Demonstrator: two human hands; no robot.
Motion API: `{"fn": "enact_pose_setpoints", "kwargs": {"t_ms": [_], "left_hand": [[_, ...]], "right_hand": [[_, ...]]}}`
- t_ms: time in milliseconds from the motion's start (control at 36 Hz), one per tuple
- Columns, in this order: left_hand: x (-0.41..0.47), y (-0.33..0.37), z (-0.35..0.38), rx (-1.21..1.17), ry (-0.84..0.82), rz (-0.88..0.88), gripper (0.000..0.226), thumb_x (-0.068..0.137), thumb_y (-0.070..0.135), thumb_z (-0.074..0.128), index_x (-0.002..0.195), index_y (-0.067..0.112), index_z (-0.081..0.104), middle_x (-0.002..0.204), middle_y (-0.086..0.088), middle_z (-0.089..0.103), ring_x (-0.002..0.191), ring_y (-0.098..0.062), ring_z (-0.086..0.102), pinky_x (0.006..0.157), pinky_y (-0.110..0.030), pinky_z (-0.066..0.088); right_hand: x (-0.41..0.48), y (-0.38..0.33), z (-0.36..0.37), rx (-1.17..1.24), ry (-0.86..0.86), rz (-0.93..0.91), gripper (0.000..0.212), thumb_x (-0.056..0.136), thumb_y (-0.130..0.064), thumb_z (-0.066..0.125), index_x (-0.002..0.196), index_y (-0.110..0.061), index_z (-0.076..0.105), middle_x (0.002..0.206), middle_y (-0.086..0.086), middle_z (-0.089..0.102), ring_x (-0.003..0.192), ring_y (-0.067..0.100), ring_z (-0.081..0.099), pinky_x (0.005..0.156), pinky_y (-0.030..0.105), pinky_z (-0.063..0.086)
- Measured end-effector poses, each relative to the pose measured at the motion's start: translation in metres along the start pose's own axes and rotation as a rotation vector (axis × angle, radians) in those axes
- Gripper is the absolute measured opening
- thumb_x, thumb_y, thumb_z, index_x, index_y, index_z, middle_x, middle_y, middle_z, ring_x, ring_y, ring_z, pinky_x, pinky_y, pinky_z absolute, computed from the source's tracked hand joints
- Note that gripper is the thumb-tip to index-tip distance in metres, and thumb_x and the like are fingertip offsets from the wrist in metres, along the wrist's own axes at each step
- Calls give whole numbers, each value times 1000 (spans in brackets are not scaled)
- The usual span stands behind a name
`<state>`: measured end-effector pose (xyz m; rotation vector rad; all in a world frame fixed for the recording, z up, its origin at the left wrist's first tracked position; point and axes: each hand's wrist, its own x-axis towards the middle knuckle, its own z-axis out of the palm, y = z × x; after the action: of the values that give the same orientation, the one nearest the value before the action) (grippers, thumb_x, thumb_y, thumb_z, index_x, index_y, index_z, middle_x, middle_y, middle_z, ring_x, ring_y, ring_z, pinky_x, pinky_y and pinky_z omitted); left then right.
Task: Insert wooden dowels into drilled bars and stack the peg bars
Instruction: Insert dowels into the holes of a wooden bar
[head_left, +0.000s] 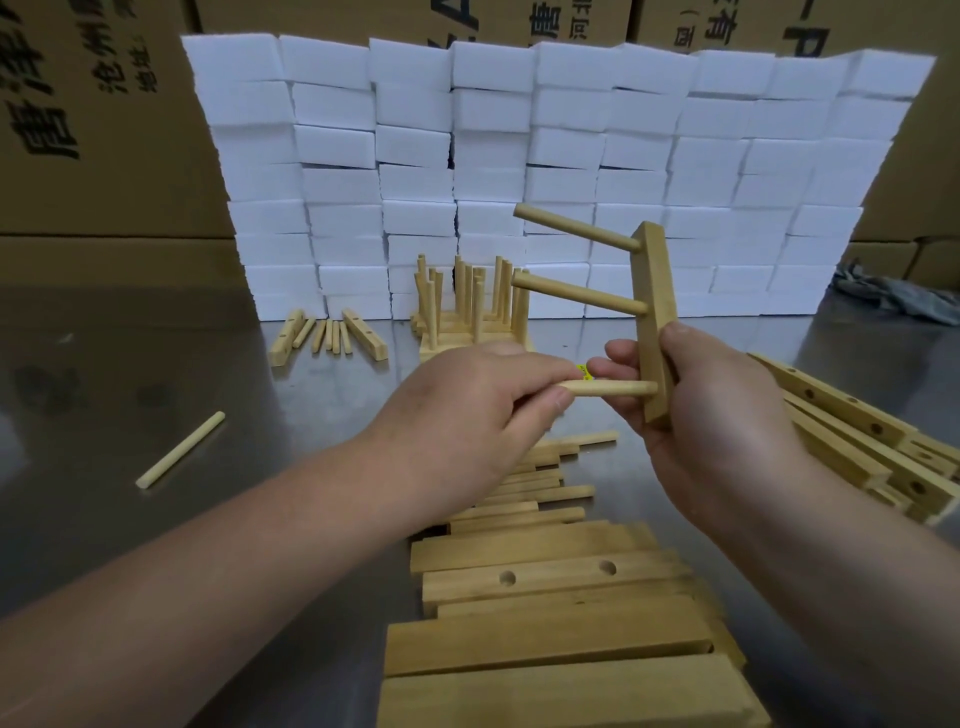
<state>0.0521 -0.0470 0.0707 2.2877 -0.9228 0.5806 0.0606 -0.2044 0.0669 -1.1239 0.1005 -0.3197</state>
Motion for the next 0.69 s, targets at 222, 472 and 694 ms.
{"fn": "enact_pose_setpoints", "kwargs": {"t_ms": [222,472,694], "left_hand": [[1,2,-6,113,-27,103,32,88,31,45,111,27,66,71,14,52,67,-6,47,58,-20,39],[1,5,-7,88,-30,118,32,88,31,45,111,25,67,67,31,39,69,13,44,61,-8,34],[-3,6,0,-4,-75,-79,32,85,44,37,77,28,63,54,13,48,67,-4,49,51,-19,33]], "right_hand": [[-10,1,-2,-136,-84,-88,30,98,-18,37,84,-6,60,67,8,67,66,16,69,52,19,52],[-20,2,-1,-236,-137,-201,37,99,-21,34,73,-12,58,57,1,65,59,11,65,54,18,49],[-24,7,1,-301,-102,-269,33,100,-23,33,76,-20,55,60,-8,62,68,14,68,68,30,50]]}}
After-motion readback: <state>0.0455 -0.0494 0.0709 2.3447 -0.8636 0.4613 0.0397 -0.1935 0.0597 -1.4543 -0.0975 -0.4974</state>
